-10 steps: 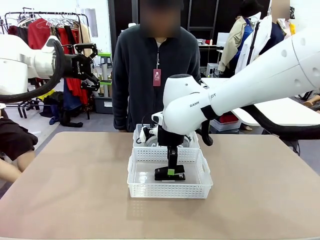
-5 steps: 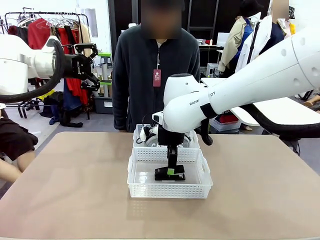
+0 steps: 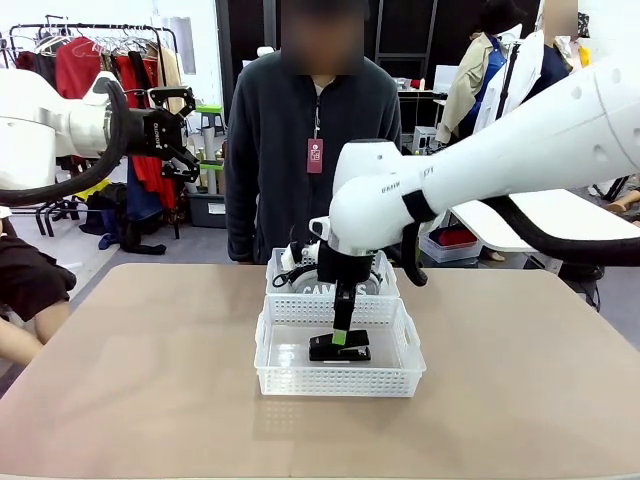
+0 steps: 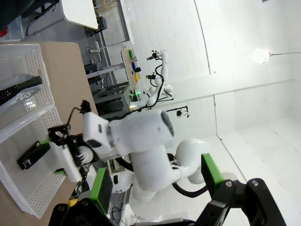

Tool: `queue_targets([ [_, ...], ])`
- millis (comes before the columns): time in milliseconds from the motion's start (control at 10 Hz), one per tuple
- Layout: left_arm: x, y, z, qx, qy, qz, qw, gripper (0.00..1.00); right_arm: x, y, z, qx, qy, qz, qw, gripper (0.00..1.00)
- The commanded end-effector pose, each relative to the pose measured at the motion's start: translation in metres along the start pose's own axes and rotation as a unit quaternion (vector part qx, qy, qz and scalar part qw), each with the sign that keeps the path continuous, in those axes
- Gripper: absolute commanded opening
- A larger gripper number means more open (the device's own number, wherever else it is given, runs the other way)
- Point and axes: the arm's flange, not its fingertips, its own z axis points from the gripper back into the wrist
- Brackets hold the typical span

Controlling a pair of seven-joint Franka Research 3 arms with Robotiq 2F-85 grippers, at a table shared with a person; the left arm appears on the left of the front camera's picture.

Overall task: Distribute items into two baskets.
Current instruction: Place the picked Stapler into the Organizing basket as instructed by the person.

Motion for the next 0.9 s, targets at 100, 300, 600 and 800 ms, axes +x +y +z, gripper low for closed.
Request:
queue_targets([
  [100, -0.001, -0.003, 0.001, 0.001, -0.001, 0.004, 1.0, 1.0, -0.024, 0.003, 0.074, 0.082, -0.03, -0.099, 0.991, 1.0],
  [300, -0.001, -0.003, 0.001, 0.001, -0.001, 0.004, 1.0, 1.0, -0.048, -0.001, 0.117, 0.125, -0.041, -0.136, 0.982, 1.0],
  [600, -0.001, -0.003, 0.001, 0.001, -0.001, 0.004, 1.0, 1.0, -0.093, -0.03, 0.158, 0.229, -0.13, -0.219, 0.939, 1.0],
  [800, -0.001, -0.003, 0.001, 0.001, -0.001, 0.004, 1.0, 1.0, -0.124, -0.043, 0.173, 0.256, -0.207, -0.271, 0.904, 1.0],
])
